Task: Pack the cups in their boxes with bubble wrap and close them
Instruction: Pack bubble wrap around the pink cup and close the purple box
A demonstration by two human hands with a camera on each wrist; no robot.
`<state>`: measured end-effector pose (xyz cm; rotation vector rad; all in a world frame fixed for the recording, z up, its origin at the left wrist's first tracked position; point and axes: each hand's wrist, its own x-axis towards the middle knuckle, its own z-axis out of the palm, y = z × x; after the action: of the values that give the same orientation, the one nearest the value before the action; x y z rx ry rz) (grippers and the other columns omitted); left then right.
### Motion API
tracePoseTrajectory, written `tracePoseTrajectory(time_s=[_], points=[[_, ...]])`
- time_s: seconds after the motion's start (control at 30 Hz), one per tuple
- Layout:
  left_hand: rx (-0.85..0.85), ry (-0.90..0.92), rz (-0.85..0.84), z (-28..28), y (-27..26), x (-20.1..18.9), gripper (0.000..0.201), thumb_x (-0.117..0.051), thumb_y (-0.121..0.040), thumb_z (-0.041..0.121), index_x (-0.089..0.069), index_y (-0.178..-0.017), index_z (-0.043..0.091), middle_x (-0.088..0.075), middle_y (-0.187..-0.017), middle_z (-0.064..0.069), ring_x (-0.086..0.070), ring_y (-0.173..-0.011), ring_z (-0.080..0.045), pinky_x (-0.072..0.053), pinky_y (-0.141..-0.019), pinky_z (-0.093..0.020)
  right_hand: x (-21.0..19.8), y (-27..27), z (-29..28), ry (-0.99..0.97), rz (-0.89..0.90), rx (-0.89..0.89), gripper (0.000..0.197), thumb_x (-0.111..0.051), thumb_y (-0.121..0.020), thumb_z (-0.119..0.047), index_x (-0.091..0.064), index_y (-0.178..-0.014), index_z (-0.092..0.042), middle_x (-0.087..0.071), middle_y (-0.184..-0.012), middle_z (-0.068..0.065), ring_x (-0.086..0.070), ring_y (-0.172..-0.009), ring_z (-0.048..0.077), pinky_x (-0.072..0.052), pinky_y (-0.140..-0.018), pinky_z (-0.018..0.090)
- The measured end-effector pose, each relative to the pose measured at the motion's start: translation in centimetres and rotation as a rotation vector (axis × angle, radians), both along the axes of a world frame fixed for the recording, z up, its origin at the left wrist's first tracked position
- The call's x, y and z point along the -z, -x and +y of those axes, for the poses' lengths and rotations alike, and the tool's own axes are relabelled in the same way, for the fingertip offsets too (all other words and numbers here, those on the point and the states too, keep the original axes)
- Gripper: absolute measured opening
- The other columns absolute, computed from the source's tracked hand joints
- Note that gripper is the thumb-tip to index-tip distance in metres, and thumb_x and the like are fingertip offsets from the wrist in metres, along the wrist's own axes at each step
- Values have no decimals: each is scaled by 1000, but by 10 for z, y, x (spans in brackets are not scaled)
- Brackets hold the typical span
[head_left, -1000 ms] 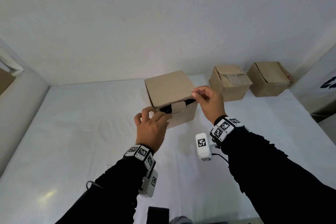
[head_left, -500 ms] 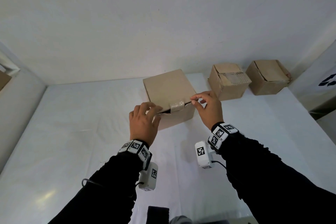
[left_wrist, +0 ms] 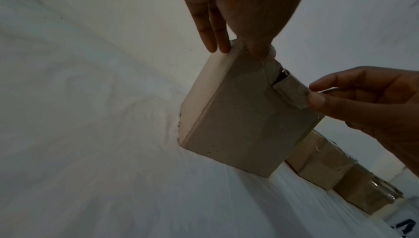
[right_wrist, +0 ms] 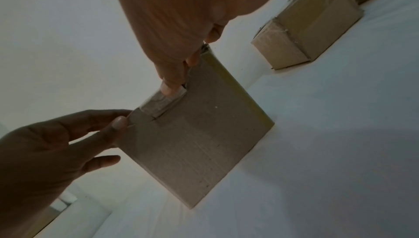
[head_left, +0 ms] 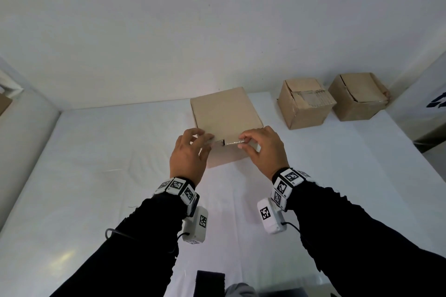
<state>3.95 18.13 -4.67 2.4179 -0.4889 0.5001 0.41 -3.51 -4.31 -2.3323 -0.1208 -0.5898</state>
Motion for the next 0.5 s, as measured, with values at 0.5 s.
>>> tracePoseTrajectory(time_s=[0.5], points=[[12, 1, -24, 2, -3, 2, 17, -67, -89, 23, -72, -104, 28, -58, -111, 5, -52, -92, -18, -49, -64, -29, 4, 0, -7, 117, -22, -94, 13, -76, -79, -16, -71, -89, -22, -69, -84, -11, -56, -80, 13, -48, -71, 39]])
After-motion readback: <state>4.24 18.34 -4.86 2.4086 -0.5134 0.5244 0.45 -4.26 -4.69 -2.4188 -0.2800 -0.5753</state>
